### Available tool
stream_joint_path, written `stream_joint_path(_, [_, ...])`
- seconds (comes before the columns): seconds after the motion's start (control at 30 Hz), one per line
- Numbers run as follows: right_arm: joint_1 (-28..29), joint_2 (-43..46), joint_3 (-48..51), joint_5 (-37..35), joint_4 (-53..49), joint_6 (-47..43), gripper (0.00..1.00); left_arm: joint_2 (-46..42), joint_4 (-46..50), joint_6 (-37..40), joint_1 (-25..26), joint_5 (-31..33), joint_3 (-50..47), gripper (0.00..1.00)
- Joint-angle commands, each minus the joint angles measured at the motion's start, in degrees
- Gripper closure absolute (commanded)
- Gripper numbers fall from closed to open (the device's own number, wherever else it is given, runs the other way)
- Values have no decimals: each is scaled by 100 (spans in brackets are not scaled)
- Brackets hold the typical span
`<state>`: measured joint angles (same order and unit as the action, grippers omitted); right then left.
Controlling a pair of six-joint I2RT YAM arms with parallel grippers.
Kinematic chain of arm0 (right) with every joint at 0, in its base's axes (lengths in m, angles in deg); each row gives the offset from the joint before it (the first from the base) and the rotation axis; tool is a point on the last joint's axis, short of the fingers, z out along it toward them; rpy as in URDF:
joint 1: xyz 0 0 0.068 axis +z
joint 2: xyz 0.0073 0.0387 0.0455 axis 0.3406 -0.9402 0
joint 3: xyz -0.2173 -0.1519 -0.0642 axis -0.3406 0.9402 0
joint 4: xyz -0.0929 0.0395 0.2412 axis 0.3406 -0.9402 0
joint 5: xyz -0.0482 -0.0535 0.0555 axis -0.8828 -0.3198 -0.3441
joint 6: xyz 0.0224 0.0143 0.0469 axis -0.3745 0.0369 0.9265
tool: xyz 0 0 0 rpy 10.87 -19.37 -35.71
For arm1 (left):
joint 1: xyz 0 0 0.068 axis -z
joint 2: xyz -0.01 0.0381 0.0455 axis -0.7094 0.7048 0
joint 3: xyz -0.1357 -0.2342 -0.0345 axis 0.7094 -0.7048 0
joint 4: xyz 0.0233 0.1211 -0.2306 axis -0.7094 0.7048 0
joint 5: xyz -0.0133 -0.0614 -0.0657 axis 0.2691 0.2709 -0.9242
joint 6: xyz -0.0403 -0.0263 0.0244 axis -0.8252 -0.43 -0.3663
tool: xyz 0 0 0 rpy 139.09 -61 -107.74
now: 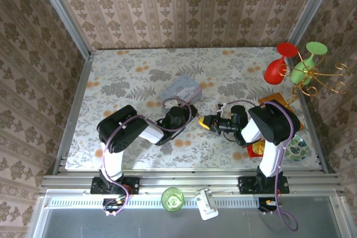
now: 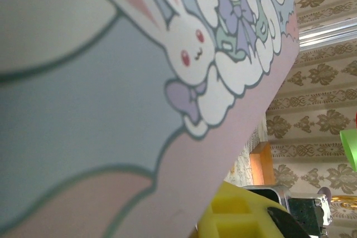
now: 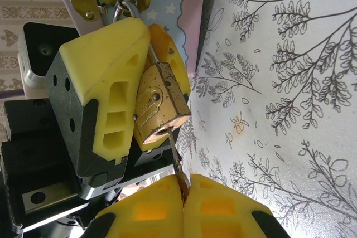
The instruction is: Unlock a padlock with a key
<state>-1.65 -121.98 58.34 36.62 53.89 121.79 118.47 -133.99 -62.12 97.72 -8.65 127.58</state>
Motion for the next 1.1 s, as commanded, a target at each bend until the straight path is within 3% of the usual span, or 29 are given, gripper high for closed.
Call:
stream_joint_path(0.0, [-29, -12, -357, -121, 409, 71, 100, 142, 102, -55, 267, -478, 141, 100])
stream_joint_path(0.87, [82, -60, -592, 467, 394, -82, 100, 222, 68, -42, 231, -564, 187, 100])
stream_joint_path(1.07, [-135, -96, -674, 485, 191, -210, 100, 163, 63, -19, 231, -585, 133, 100])
